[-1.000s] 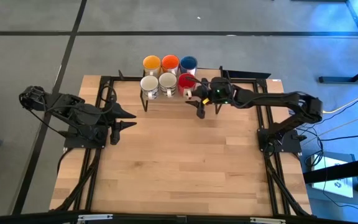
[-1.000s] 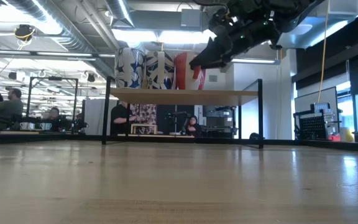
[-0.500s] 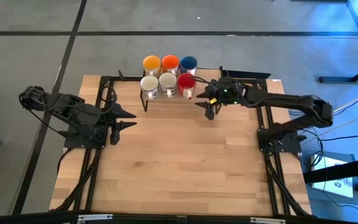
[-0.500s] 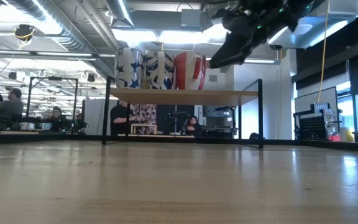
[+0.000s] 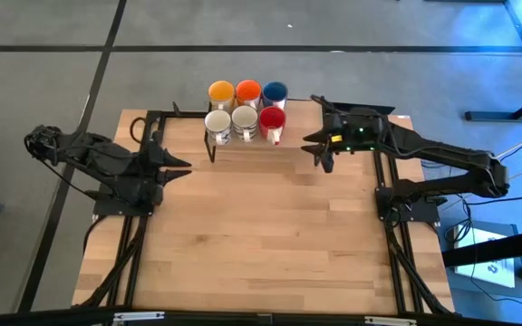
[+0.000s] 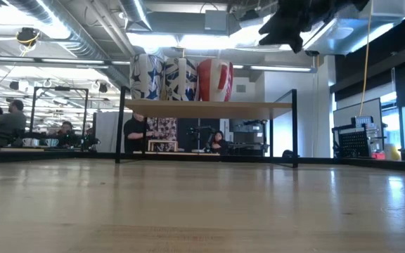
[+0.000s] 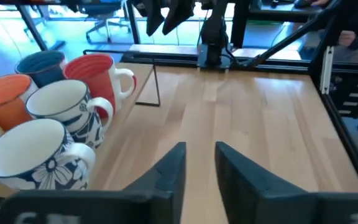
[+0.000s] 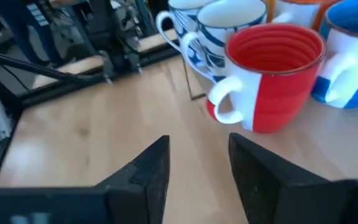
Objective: Place coffee mugs
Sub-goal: Return to Home Position
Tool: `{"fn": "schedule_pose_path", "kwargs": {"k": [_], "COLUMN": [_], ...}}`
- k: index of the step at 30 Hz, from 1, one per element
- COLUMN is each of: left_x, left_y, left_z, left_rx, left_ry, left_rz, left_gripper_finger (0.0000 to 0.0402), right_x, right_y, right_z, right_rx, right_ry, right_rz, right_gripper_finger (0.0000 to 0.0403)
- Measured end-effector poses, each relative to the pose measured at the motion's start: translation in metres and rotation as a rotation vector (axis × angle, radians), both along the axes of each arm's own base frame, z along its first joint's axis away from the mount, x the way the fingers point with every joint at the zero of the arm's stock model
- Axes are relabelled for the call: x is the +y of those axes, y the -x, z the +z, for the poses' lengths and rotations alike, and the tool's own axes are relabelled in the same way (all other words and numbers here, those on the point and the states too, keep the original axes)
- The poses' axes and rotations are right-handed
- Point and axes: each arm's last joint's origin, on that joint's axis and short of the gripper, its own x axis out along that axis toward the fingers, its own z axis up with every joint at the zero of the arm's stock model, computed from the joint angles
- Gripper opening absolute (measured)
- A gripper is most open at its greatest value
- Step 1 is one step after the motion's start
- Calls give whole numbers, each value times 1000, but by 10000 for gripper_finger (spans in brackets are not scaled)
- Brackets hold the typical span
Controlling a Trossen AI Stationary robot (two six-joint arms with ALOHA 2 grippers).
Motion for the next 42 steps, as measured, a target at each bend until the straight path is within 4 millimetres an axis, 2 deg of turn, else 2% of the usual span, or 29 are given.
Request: {"fn": "schedule_pose_path", "kwargs": {"k": [6, 11, 13, 19, 26, 30, 33, 37, 40, 42], "left_x": [7, 11, 12, 16, 20, 22, 22, 22, 22, 22], "left_y": [20, 31, 35, 47, 58, 59, 59, 59, 59, 59], "left_z": [-26, -56, -70, -99, -121, -133, -134, -133, -132, -132], "left_rx": [-88, -222, -246, -295, -343, -346, -349, -353, -365, -357], "left_ry": [26, 40, 39, 59, 96, 110, 134, 136, 131, 56], "left_rz": [-31, -76, -80, -98, -117, -81, -70, -72, -74, -68], "left_gripper_finger": [9, 7, 3, 2, 1, 5, 10, 13, 13, 14], "right_x": [19, 34, 39, 49, 62, 67, 66, 66, 66, 67], "right_y": [0, -5, -8, -12, -14, -15, -10, -8, -7, -7], "right_z": [6, 11, 14, 22, 21, 0, -15, -41, -48, -48], "right_rx": [-31, -81, -120, -199, -225, -316, -405, -349, -315, -318], "right_ry": [-10, -8, -5, 9, 32, 6, -32, -102, -109, -107], "right_rz": [47, 112, 128, 114, 98, 99, 85, 65, 64, 74], "right_gripper_finger": [95, 20, 5, 19, 3, 6, 1, 5, 9, 10]}}
